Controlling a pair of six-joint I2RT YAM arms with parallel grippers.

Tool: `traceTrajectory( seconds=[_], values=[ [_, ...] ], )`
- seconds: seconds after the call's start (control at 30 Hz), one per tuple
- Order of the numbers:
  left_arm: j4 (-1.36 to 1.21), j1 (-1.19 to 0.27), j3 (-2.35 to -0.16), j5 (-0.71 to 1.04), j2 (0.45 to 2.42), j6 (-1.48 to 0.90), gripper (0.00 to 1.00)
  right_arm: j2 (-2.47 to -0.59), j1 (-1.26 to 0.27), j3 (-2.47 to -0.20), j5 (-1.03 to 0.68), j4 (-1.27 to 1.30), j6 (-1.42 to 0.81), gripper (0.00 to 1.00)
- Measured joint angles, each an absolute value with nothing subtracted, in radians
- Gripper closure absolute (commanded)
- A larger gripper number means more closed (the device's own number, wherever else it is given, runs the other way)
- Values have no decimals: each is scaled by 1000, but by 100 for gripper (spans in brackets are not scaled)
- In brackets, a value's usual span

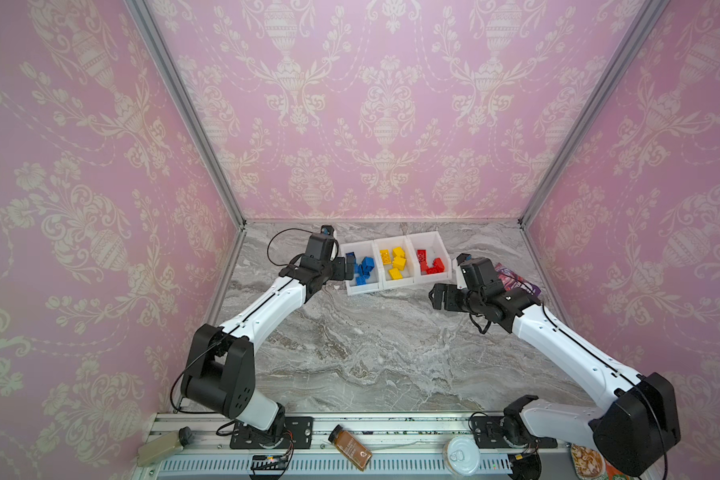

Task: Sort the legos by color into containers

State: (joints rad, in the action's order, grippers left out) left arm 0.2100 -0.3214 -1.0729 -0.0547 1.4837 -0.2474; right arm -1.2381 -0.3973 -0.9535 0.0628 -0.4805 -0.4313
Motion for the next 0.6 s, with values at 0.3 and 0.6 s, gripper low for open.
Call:
traceTrajectory(
  seconds=[0.3, 0.6],
  values=[
    [4, -207, -781, -216, 1312, -149, 1, -1245, -335, -852, 421, -178, -184, 0],
    [-255, -99, -594, -323, 1245, -30, 1, -1267, -198, -654, 493, 154, -1, 0]
  ],
)
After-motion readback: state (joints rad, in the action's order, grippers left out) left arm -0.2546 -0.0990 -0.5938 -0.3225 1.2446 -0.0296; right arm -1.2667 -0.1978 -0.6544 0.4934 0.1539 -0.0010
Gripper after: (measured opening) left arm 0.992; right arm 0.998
